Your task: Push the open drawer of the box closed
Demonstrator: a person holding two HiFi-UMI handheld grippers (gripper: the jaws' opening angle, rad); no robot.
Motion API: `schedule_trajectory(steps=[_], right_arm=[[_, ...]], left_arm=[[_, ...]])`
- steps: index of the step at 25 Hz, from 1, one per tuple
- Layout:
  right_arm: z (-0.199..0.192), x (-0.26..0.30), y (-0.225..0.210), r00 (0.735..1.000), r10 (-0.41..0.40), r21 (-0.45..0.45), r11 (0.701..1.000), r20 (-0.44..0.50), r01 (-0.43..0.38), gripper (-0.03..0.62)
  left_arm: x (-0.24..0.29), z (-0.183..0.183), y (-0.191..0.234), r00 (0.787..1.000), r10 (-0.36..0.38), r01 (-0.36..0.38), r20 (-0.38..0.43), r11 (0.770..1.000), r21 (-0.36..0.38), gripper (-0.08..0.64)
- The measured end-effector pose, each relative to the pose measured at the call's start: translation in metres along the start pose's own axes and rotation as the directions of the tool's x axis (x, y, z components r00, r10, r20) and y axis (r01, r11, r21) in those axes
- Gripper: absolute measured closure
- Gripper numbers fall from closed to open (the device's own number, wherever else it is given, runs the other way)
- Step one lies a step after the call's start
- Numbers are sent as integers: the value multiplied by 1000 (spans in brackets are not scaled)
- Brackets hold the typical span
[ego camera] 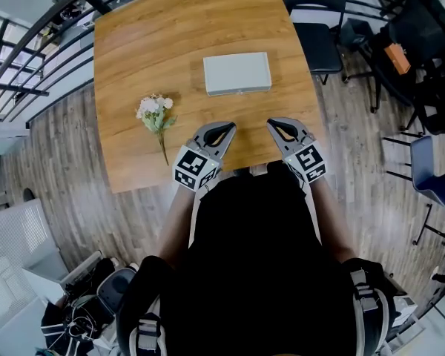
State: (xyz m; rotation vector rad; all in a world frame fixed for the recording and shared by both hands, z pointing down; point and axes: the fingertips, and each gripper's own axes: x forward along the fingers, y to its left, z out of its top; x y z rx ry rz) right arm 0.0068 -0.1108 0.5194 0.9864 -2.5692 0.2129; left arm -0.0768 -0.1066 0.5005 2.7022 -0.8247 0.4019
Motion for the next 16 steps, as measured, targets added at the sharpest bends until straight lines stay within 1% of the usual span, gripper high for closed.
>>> schedule_trajectory(steps=[4,11,16], right_arm=[[-3,-1,0,1000,-6,4,1000,-7,6,577],[1,5,1,1000,-10,7,1000,-10,10,578],[0,5,3,1000,-15,-7,1000,-12,15,578]], left_arm=[[0,-3,3,1000,2,-2,6,1000,-12,537],[-3,0,11,1000,-2,3,9,1000,-8,537],[-8,-1,12,1000,-3,3,7,1000,-12,537]])
